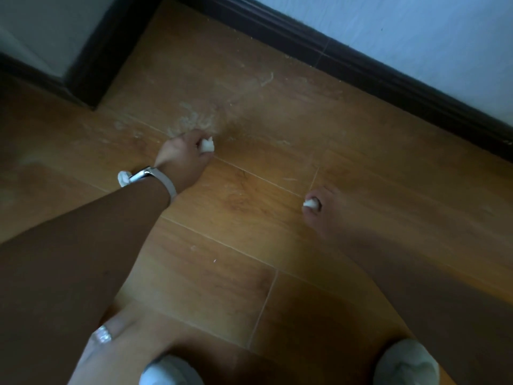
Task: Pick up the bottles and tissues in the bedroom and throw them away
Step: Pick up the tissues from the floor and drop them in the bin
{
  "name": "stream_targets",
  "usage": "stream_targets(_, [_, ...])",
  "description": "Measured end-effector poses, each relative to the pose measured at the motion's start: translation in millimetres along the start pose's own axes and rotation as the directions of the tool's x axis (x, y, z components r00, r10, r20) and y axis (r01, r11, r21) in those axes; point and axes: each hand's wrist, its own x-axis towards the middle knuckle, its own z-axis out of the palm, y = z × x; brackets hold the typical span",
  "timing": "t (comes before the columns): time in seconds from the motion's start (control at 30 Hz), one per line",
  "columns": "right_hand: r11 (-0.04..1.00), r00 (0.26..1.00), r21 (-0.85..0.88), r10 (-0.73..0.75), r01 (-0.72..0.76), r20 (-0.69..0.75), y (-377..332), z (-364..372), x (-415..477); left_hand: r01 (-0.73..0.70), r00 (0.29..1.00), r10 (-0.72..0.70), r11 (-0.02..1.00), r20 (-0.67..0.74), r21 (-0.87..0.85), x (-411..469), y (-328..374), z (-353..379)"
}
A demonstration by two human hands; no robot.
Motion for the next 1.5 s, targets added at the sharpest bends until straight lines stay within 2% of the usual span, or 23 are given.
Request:
stream_targets(0.07, [0.997, 0.997, 0.025, -0.073, 0.073, -0.004, -15.2, -0.8, 7.4, 0.013, 1.0, -0.013, 1.0, -0.014, -0.025, -11.4, 7.9, -8.1])
stream_targets(0.2, [0.993, 0.994, 0.031, -0.111, 0.111, 0.006, -44.2, -17.2, 10.9, 0.006, 1.0, -0.007, 0.999, -0.005, -0.037, -44.8, 26.9, -29.8])
stream_targets(0.37, [0.978, 0.983, 0.095, -0.186, 0.186, -0.013, -89.6, -68.2, -32.2, 0.091, 0.995, -0.094, 0.991, -0.025, -0.1, -101.7, 67.6, -82.3])
stream_targets(0.57, [0.954, 0.949, 0.092, -0.294, 0.285, 0.114, -160.9, -174.3, -102.0, 0.143, 0.99, -0.143, 0.973, 0.017, -0.179, -191.0, 128.7, -178.7])
stream_targets(0.67, [0.916, 0.912, 0.119, -0.396, 0.384, 0.106, -201.6, -229.0, -134.3, 0.155, 0.987, -0.162, 0.97, -0.019, -0.188, -234.5, 165.8, -236.9])
stream_targets(0.87, [0.867, 0.872, 0.152, -0.487, 0.475, 0.053, -272.5, -331.5, -187.8, 0.141, 0.976, -0.169, 0.971, -0.135, -0.195, -296.4, 243.0, -342.4])
stream_targets(1.03, [0.813, 0.818, 0.107, -0.575, 0.573, -0.005, -311.9, -432.9, -229.1, 0.107, 0.966, -0.154, 0.969, -0.207, -0.222, -336.2, 319.8, -413.6])
stream_targets(1.13, [0.795, 0.802, 0.107, -0.595, 0.597, -0.058, -320.9, -497.6, -252.0, 0.097, 0.963, -0.15, 0.967, -0.223, -0.235, -355.0, 375.9, -445.3])
stream_targets(1.27, [0.784, 0.79, 0.095, -0.605, 0.613, -0.096, -314.5, -573.0, -274.0, 0.022, 0.968, -0.077, 0.975, -0.238, -0.222, -373.5, 445.7, -480.7])
stream_targets(1.5, [0.841, 0.828, 0.065, -0.511, 0.536, -0.23, -265.2, -684.4, -311.3, -0.119, 0.966, 0.077, 0.98, -0.246, -0.161, -383.3, 559.1, -514.7])
